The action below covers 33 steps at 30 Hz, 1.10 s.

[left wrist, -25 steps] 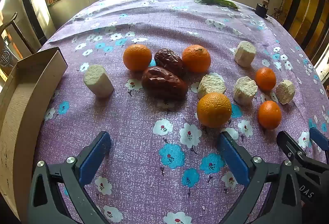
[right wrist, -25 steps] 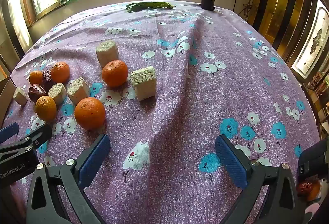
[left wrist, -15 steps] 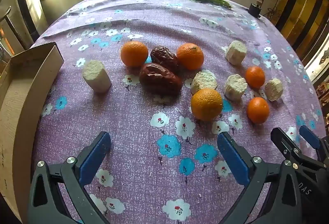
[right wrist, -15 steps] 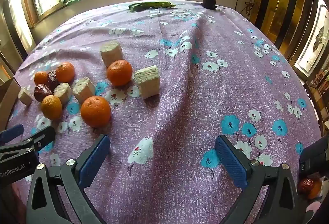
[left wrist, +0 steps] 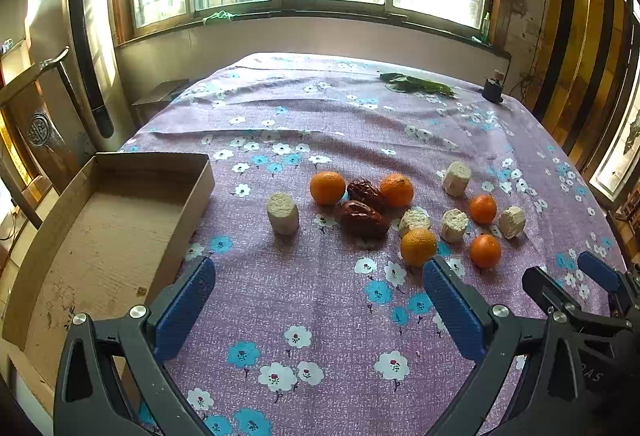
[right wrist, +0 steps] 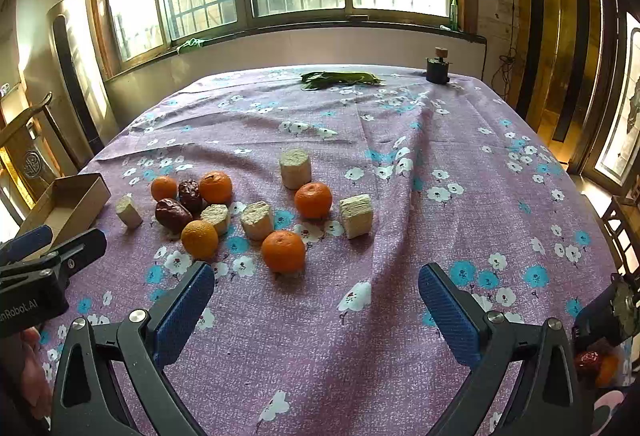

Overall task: Organize fruits
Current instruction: 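Move both tools toward the fruit cluster on the tablecloth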

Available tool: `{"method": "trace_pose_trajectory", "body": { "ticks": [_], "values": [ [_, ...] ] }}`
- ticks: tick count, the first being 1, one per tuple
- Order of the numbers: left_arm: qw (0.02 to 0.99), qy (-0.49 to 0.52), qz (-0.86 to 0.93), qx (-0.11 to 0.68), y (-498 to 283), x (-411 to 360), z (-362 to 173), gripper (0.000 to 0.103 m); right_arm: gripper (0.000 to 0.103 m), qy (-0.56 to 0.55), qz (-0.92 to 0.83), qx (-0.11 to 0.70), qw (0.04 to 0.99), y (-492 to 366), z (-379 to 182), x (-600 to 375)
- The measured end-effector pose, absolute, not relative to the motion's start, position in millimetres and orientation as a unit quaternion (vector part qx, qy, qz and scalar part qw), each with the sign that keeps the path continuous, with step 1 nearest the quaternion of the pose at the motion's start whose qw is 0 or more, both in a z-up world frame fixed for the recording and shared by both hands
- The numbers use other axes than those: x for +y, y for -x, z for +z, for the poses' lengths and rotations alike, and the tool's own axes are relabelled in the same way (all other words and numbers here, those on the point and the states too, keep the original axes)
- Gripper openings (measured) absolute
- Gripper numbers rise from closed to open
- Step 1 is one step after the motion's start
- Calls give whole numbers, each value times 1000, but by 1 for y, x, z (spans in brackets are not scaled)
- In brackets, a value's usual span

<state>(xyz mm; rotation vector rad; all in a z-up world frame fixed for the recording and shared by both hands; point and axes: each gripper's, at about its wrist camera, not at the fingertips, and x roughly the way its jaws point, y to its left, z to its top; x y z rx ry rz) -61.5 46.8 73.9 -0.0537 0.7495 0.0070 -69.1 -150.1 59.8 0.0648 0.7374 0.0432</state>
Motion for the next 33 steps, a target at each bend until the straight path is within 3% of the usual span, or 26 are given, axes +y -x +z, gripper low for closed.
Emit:
{"method": "trace_pose_trajectory", "body": {
  "ticks": [33],
  "values": [
    [932,13,21,361,58,62,69,103,103,-7,105,344,933,74,61,-123]
  ]
}}
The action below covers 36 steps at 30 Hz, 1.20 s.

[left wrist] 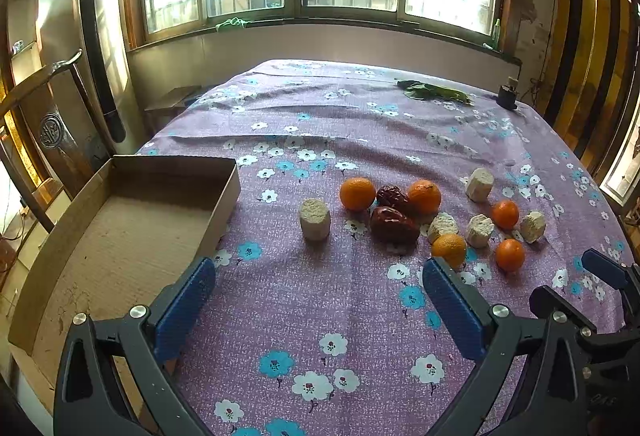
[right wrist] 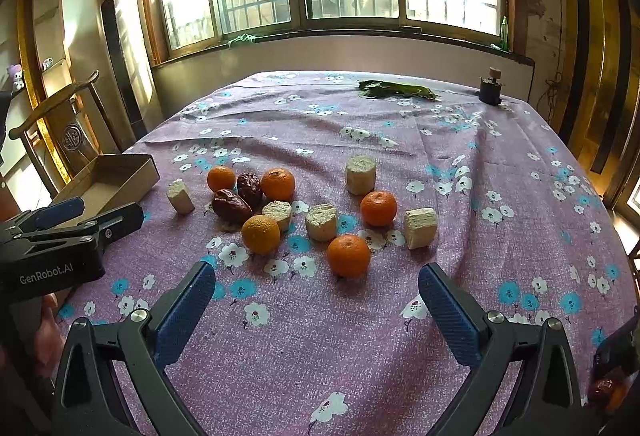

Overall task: Organize fruits
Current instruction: 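Move both tools toward the fruit cluster on the tablecloth, then grasp an orange with the left gripper while the right gripper grasps another orange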

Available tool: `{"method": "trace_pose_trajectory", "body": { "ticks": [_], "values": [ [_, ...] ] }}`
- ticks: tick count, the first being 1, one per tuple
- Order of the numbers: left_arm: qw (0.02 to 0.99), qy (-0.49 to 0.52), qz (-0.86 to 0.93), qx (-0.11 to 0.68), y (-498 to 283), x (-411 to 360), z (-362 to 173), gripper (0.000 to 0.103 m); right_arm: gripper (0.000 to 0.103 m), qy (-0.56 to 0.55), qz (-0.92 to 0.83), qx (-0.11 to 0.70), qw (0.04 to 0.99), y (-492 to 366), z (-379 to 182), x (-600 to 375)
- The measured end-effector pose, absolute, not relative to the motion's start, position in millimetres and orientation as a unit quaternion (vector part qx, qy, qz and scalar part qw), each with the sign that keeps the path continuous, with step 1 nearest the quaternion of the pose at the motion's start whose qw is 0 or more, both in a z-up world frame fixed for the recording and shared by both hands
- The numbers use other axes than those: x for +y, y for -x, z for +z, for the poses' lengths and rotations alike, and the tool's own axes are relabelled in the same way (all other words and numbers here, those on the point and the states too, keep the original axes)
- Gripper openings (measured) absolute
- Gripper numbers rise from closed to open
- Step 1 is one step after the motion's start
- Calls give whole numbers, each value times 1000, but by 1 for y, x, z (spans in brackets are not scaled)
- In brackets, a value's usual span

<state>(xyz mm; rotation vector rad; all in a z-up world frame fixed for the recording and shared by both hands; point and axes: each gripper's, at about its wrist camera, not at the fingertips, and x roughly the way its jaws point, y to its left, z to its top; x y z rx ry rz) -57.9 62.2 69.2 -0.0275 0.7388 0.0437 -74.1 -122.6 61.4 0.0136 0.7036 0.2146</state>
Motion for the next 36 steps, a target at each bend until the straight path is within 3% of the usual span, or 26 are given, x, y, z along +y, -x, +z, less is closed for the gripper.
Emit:
{"method": "trace_pose_trajectory", "body": {
  "ticks": [12,28,32,36],
  "values": [
    [927,11,10,375,53,60,61,103,99,-2,107,347,932,72,55,-126],
    [905,-27,-95,414,32,11,48,103,73,-21,116,378,918,63,39,-145],
    [897,-21,-99,431,15,2,40,103,72,-23,103,386,916,60,37,-155],
    [886,-19,-104,453,1,-8,29,91,72,-22,92,393,915,59,35,-164]
  ]
}}
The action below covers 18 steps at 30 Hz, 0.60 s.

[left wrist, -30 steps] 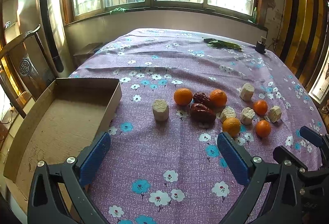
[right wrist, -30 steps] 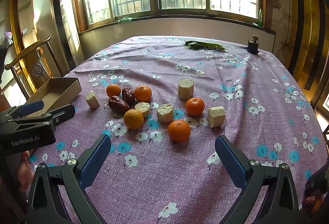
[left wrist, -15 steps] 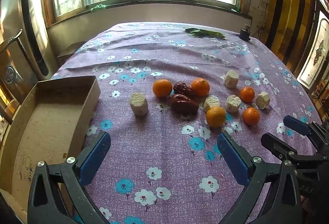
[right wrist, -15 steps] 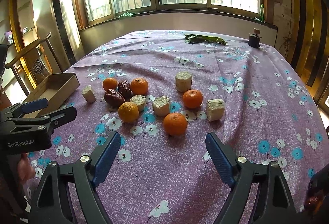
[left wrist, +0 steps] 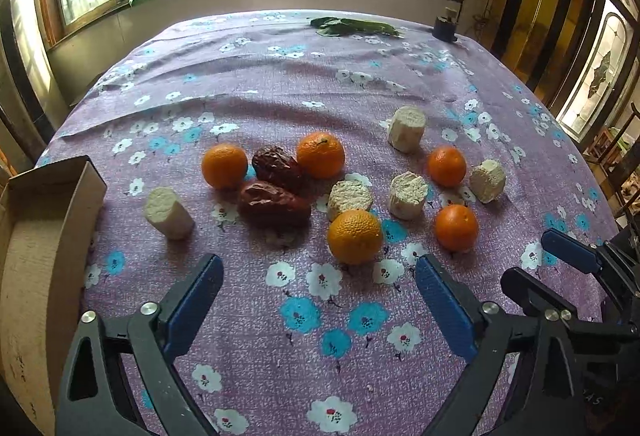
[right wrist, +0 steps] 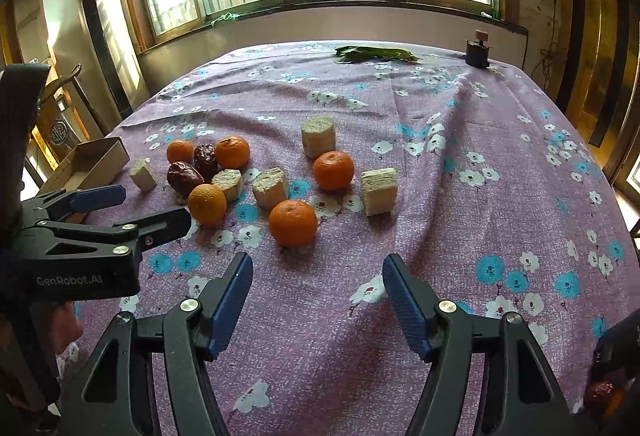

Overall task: Organize fruits
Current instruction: 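Grasp an orange with the left gripper while the right gripper grasps another orange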

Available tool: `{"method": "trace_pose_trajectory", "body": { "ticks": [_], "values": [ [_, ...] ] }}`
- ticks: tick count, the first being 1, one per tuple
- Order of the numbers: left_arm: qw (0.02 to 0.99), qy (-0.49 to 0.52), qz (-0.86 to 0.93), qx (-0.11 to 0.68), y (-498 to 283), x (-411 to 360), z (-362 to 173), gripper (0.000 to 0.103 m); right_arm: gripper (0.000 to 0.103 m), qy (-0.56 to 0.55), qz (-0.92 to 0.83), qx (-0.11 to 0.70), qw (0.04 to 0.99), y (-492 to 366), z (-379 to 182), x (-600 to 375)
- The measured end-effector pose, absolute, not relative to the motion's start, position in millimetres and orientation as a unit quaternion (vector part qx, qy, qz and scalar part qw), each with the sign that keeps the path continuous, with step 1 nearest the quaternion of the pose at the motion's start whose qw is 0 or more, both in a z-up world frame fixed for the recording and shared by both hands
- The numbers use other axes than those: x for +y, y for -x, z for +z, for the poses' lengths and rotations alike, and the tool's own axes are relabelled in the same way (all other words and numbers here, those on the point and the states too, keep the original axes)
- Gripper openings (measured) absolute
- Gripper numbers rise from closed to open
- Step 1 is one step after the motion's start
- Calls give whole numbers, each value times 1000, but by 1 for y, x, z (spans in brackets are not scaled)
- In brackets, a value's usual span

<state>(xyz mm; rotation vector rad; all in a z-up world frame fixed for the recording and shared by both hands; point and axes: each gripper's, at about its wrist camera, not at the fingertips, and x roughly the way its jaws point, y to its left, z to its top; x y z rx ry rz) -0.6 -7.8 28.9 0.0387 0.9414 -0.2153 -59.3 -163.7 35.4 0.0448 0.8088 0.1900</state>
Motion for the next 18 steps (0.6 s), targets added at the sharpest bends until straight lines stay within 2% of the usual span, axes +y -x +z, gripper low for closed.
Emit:
{"method": "trace_pose_trajectory", "body": {
  "ticks": [2,4,6,7,9,18],
  "values": [
    [878,-19,-104,466,-6,-13,21,83,72,-26,87,397,913,58,34,-169],
    [873,-16,-101,477,-13,-16,13,68,72,-31,86,401,912,57,32,-173],
    [874,-17,-96,477,-18,-17,10,59,72,-32,88,404,910,55,31,-175],
    [875,-15,-98,475,-19,-18,12,46,72,-31,89,406,909,54,30,-175],
    [872,-6,-105,479,-20,-16,14,31,72,-32,92,409,907,52,29,-175],
    [877,-13,-108,467,-3,-2,25,30,72,-26,125,423,897,29,27,-156]
  ]
}}
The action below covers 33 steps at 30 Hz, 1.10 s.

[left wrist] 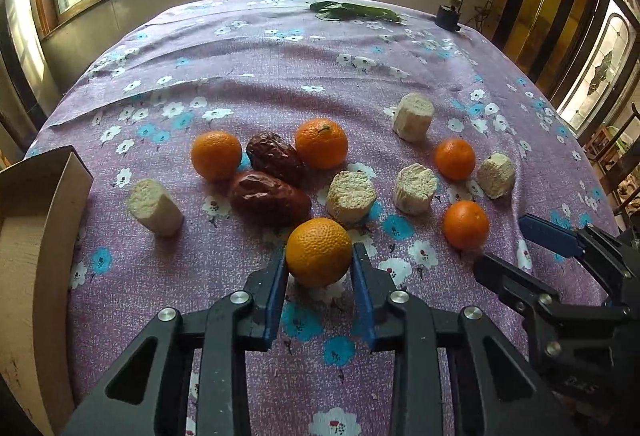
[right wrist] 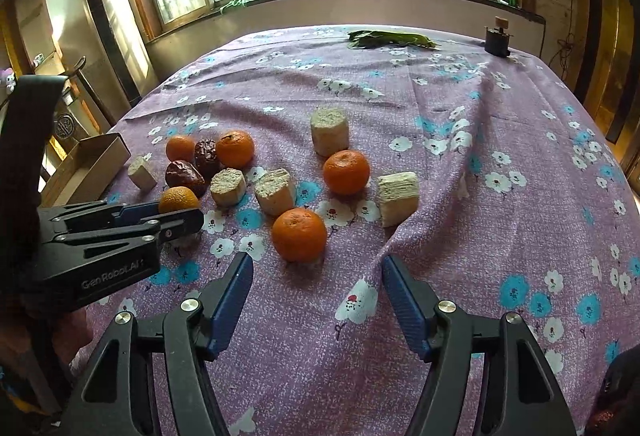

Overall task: Organize fruits
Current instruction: 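Grasp an orange with the left gripper while the right gripper grasps another orange, then carry the orange into the cardboard box and open the left gripper while the right does likewise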

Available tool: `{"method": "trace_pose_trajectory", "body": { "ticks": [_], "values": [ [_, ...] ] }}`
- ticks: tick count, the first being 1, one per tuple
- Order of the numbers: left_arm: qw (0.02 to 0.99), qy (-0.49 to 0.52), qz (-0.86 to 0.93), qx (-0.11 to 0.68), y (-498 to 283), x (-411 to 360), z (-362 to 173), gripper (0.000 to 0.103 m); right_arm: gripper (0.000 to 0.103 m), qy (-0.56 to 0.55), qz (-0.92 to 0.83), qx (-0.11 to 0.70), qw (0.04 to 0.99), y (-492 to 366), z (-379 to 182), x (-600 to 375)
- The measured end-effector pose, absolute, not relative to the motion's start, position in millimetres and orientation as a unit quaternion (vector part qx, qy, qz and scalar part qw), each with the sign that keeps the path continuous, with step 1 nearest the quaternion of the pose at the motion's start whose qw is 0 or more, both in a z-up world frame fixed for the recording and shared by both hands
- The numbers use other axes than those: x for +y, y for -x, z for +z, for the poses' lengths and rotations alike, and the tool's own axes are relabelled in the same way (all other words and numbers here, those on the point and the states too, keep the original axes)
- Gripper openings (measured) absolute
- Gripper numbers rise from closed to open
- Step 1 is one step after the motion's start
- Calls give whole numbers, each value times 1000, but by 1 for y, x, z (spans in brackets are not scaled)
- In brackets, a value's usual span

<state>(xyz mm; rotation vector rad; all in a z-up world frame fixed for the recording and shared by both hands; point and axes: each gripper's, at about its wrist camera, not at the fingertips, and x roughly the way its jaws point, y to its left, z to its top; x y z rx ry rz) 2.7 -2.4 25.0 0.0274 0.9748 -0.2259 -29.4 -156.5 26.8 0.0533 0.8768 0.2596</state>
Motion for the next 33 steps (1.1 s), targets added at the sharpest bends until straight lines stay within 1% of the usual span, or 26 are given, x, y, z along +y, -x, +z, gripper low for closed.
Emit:
{"method": "trace_pose_trajectory", "body": {
  "ticks": [1,3,5,10,13,21,33],
  "values": [
    [879,-15,-107,465,-1,-1,27,30,71,-23,127,428,894,26,25,-154],
    [881,-15,-104,462,3,3,32,30,66,-15,126,433,893,19,24,-150],
    [881,-13,-100,462,6,6,34,30,49,-14,133,442,887,11,22,-148],
    [887,-20,-90,452,14,13,41,30,37,-13,153,460,875,-2,15,-141],
    [892,-23,-79,445,20,20,46,30,37,-6,150,454,878,6,20,-140],
    [901,-25,-48,431,32,44,62,30,37,-35,177,418,890,31,55,-131],
    [905,-20,12,424,44,109,83,30,37,-33,256,405,877,41,76,-50]
  ]
}}
